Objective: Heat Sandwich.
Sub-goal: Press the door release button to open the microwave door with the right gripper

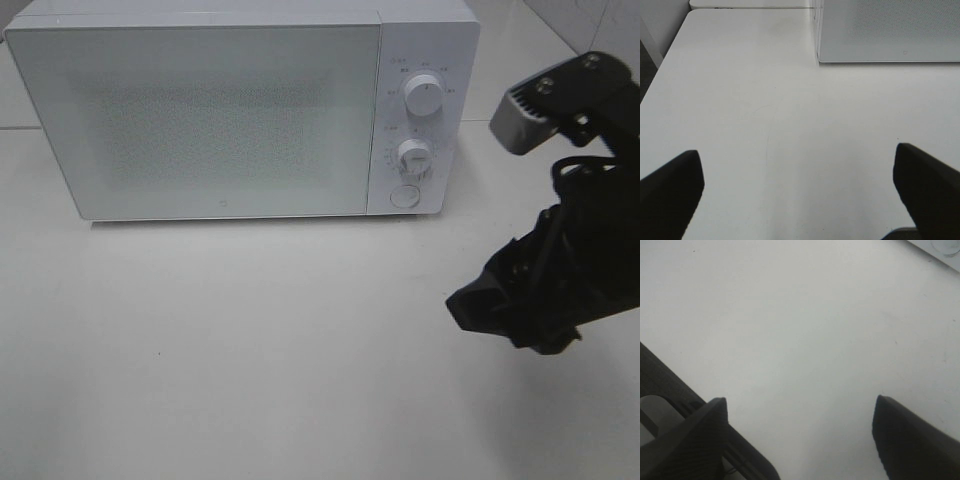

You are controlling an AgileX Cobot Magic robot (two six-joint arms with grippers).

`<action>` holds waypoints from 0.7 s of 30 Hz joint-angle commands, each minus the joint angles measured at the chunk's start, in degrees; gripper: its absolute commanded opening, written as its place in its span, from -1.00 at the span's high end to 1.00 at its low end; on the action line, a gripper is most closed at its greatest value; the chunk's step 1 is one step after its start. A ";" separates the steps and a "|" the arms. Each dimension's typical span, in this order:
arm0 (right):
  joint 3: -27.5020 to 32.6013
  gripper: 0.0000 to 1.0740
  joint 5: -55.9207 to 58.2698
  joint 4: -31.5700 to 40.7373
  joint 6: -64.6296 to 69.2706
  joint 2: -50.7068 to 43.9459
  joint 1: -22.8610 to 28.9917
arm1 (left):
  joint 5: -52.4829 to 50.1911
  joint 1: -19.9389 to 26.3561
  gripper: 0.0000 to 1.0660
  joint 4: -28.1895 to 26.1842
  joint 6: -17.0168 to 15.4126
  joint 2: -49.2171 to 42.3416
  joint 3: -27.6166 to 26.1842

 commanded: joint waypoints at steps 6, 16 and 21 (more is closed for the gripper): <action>-0.80 -0.42 11.40 -3.78 1.32 -11.97 0.11 | -0.63 -0.29 -0.84 0.00 -0.23 -1.15 0.06; -0.74 -0.42 18.45 -5.84 4.76 -22.86 0.11 | -0.63 -0.29 -0.84 0.00 -0.23 -1.15 0.06; -0.74 -0.42 20.00 -5.39 6.02 -26.87 -1.78 | -0.63 -0.29 -0.84 0.00 -0.23 -1.15 0.06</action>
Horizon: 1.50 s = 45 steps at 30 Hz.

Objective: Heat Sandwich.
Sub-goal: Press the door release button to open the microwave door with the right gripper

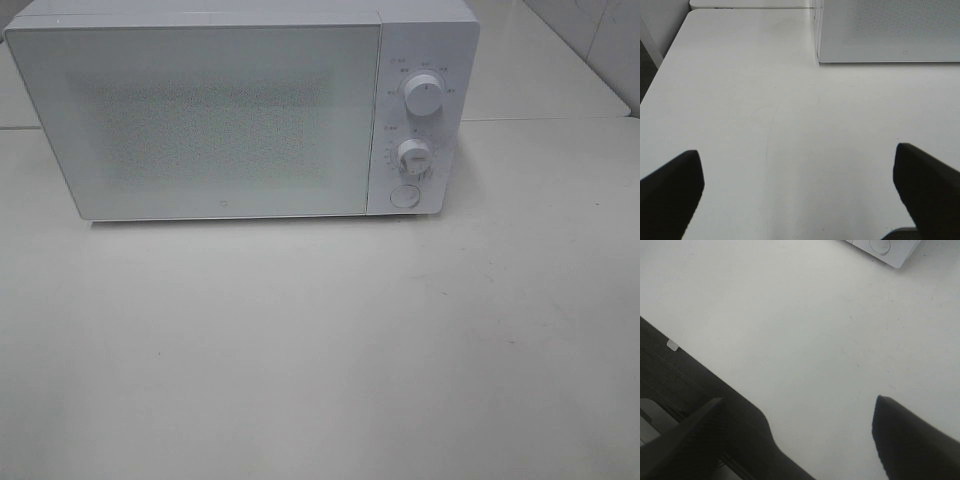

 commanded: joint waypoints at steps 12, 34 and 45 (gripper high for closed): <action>0.69 -0.42 2.69 -0.11 0.57 -17.42 -18.68 | -0.63 -0.29 -0.84 0.00 -0.23 -1.15 0.06; 10.71 -0.42 2.98 0.00 0.57 -36.50 -33.06 | -0.63 -0.29 -0.84 0.00 -0.23 -1.03 0.06; 10.60 -0.41 2.81 0.23 0.57 -36.50 -33.06 | -0.63 -0.29 -0.84 0.00 -0.23 -1.03 0.06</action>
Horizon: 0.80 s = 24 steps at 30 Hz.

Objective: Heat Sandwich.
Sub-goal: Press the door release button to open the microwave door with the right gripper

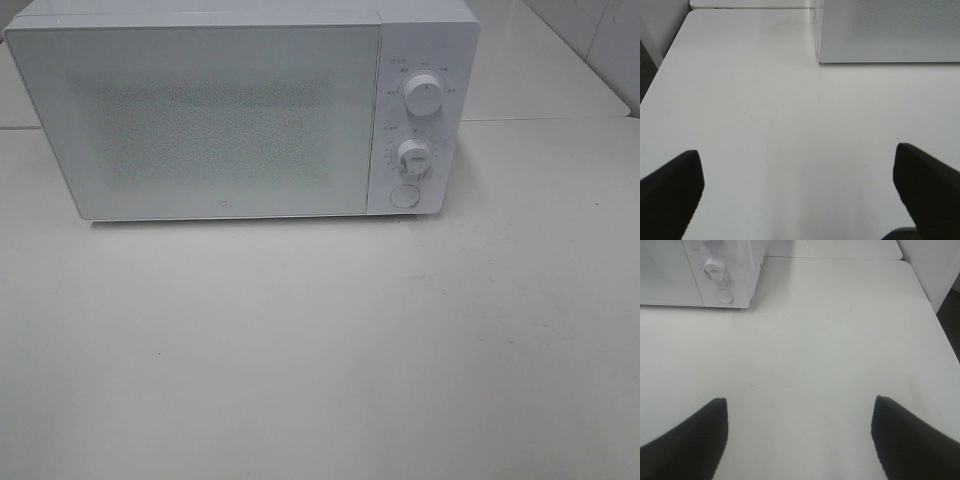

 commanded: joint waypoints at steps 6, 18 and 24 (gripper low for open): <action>-1.72 -0.41 -5.50 1.83 0.29 0.00 -0.34 | -0.63 -0.29 -0.84 0.00 -0.23 -1.03 0.06; -1.66 -0.41 -21.03 1.83 0.92 12.78 -0.34 | -0.63 -0.29 -0.84 0.00 -0.23 -1.03 0.06; -1.66 -0.41 -25.38 1.83 0.92 17.42 -0.29 | -0.63 -0.29 -0.84 0.00 -0.23 -1.03 0.06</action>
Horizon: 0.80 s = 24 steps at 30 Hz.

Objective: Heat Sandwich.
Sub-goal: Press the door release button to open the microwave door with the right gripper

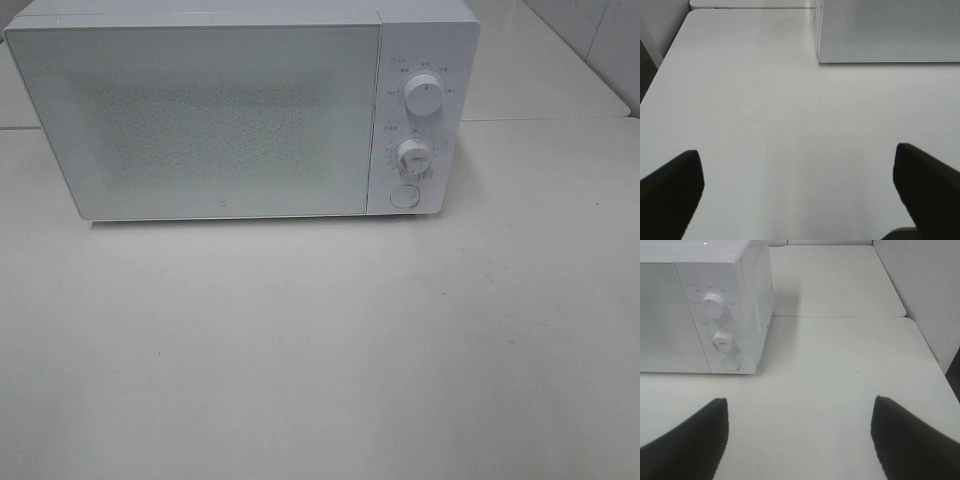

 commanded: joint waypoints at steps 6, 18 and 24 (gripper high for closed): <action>0.46 -0.41 -7.51 0.23 0.40 7.79 -0.29 | -0.63 -0.29 -0.84 0.00 -0.23 -1.03 0.06; 0.46 -0.41 -19.60 0.29 0.86 21.77 -0.29 | -0.63 -0.29 -0.84 0.00 -0.23 -1.03 0.06; 0.46 -0.41 -24.64 0.29 1.09 27.27 -0.29 | -0.63 -0.29 -0.84 0.00 -0.23 -1.03 0.06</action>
